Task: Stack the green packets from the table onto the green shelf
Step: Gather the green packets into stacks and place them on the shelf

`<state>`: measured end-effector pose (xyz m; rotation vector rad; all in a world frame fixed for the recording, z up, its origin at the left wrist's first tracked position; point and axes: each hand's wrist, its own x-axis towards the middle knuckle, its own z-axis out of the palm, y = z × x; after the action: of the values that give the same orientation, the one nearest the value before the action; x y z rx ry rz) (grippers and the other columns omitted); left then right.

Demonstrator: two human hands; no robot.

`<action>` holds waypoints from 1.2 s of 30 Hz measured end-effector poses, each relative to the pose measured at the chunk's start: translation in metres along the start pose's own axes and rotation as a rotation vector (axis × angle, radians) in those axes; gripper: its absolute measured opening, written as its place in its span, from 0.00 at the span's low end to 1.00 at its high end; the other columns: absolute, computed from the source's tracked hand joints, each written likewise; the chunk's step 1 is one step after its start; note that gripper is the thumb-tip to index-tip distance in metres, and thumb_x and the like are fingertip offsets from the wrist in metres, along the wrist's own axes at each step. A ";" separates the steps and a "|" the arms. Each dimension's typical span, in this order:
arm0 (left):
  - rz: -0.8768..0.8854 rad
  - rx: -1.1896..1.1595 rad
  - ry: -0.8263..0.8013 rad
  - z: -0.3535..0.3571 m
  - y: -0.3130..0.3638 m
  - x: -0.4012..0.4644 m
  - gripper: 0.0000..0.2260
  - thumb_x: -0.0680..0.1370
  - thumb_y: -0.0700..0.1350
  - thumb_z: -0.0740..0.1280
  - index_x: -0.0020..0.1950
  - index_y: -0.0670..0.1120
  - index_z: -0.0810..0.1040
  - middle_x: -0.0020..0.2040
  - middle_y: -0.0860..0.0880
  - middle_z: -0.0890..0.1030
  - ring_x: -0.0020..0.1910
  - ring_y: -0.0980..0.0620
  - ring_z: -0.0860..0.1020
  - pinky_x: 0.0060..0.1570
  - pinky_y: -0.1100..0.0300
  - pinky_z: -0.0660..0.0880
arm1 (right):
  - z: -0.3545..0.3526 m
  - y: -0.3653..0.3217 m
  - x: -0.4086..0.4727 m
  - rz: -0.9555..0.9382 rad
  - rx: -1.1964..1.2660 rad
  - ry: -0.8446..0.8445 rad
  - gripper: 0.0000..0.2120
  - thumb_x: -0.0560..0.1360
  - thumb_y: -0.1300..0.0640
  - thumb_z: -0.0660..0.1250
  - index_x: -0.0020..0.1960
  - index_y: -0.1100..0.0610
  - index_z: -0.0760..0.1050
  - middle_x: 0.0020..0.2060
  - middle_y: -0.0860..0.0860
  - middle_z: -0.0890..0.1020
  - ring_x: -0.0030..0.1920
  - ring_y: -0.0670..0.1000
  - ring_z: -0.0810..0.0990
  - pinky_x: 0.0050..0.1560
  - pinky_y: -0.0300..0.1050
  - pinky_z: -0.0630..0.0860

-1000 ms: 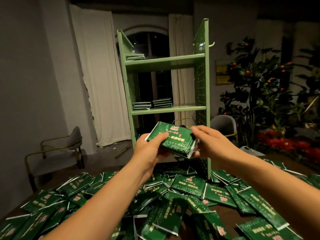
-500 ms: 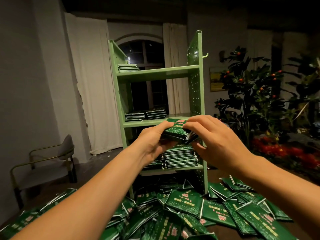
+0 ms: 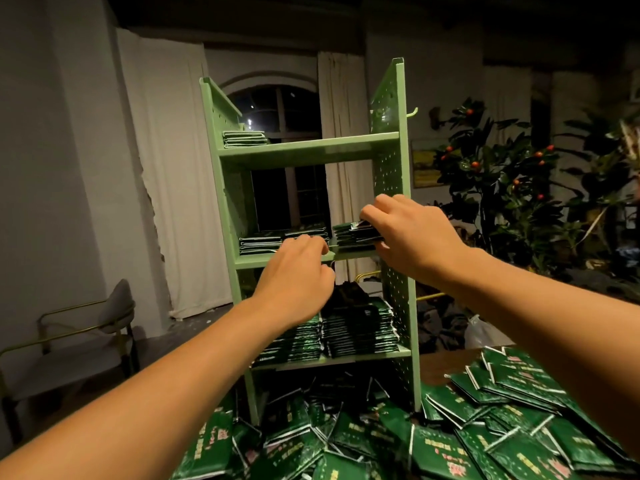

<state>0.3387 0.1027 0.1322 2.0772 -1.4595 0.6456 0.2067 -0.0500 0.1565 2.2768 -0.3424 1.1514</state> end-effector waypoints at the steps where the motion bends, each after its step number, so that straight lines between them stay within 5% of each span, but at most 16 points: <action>1: 0.006 0.013 -0.014 0.001 0.000 0.002 0.13 0.83 0.46 0.59 0.66 0.46 0.73 0.62 0.50 0.75 0.63 0.49 0.70 0.62 0.54 0.69 | 0.005 -0.001 0.006 -0.002 -0.012 -0.016 0.17 0.76 0.59 0.70 0.63 0.54 0.71 0.55 0.52 0.76 0.52 0.54 0.76 0.35 0.46 0.75; 10: 0.087 0.079 -0.052 0.010 -0.010 0.008 0.18 0.83 0.48 0.60 0.72 0.46 0.70 0.67 0.49 0.74 0.67 0.50 0.69 0.68 0.53 0.68 | 0.031 0.005 0.040 0.019 0.170 -0.364 0.19 0.79 0.63 0.67 0.69 0.56 0.73 0.58 0.54 0.76 0.57 0.55 0.77 0.57 0.47 0.78; 16: 0.283 0.097 0.002 0.021 -0.004 0.008 0.19 0.82 0.48 0.61 0.73 0.46 0.68 0.69 0.51 0.72 0.68 0.52 0.68 0.70 0.57 0.65 | 0.018 -0.005 0.004 0.003 0.122 -0.108 0.07 0.80 0.57 0.61 0.56 0.56 0.73 0.50 0.51 0.75 0.47 0.51 0.74 0.38 0.47 0.74; 36: 0.214 0.154 -0.182 0.047 0.001 0.063 0.12 0.76 0.54 0.67 0.54 0.49 0.70 0.51 0.50 0.76 0.48 0.48 0.74 0.48 0.53 0.73 | 0.043 -0.003 0.024 0.119 0.286 -0.440 0.16 0.84 0.50 0.53 0.48 0.56 0.75 0.42 0.52 0.79 0.41 0.52 0.77 0.41 0.46 0.72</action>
<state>0.3612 0.0278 0.1373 2.1611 -1.8046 0.6842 0.2508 -0.0720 0.1537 2.7955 -0.5127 0.7819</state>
